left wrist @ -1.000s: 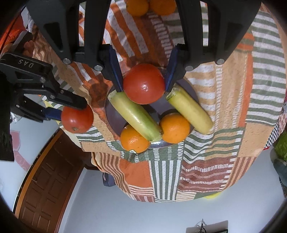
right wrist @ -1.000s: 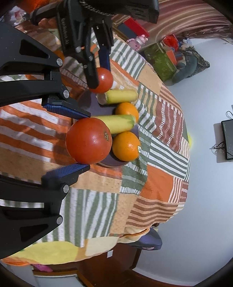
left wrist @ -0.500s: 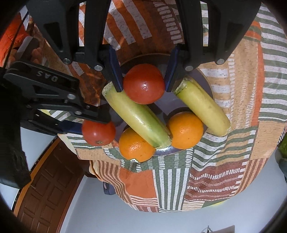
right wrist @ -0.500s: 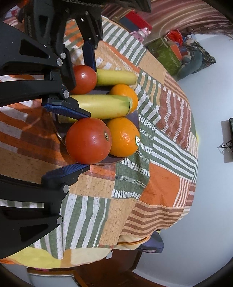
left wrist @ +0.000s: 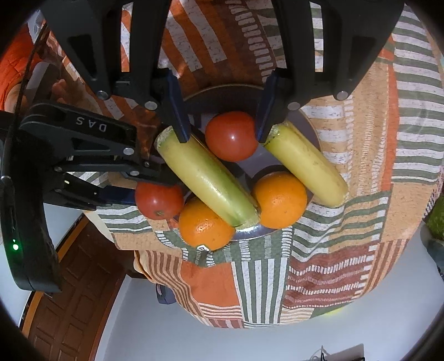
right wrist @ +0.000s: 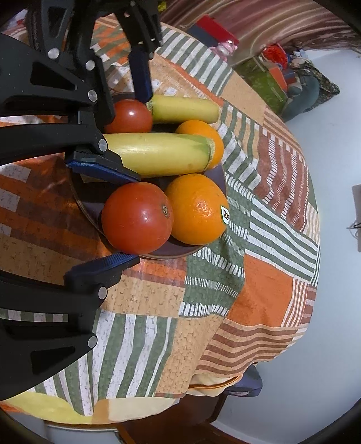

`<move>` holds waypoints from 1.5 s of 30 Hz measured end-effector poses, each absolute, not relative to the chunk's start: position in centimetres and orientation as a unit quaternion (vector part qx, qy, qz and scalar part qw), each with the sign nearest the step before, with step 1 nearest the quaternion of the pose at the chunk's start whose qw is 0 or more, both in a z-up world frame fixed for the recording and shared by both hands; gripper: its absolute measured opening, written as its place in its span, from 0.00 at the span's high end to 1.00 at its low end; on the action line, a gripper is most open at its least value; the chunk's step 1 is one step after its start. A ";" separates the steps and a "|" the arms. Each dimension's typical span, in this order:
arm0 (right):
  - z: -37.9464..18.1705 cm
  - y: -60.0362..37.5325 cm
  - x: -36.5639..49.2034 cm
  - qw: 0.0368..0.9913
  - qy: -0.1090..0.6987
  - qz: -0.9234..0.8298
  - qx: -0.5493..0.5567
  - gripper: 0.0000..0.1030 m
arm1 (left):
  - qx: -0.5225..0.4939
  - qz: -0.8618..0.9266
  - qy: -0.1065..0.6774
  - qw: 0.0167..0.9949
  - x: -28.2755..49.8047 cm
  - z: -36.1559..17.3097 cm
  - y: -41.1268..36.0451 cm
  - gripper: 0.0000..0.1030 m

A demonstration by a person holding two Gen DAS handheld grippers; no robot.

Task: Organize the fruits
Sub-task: 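Place both red tomatoes on the purple plate beside the cylinders, then grasp an orange with the right gripper while the left gripper grasps another orange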

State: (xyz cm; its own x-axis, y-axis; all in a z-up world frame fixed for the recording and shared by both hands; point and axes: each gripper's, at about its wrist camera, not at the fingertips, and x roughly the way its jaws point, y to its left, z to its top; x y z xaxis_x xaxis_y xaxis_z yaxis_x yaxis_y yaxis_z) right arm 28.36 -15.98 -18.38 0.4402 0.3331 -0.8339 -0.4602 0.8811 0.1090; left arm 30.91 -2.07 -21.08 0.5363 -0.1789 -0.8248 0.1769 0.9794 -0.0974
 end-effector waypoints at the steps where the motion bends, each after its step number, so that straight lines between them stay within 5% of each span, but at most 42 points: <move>1: -18.2 -16.0 28.2 0.845 0.476 0.234 -0.068 0.54 | 0.001 -0.099 0.469 0.878 30.7 -20.9 -2.1 0.53; 17: -11.1 -16.7 22.2 0.878 0.406 0.244 -0.070 0.35 | -0.005 -0.055 0.416 0.908 23.9 -14.7 1.1 0.33; 28: -9.6 -14.1 16.0 0.880 0.378 0.278 -0.078 0.35 | 0.000 -0.027 0.403 0.915 18.3 -13.4 3.4 0.30; 32: -10.4 -13.2 14.5 0.874 0.384 0.288 -0.074 0.35 | -0.013 -0.023 0.401 0.916 16.9 -13.3 4.5 0.19; 45: -15.7 -10.0 12.2 0.838 0.446 0.302 -0.091 0.38 | -0.011 -0.040 0.421 0.906 13.7 -16.3 5.3 0.19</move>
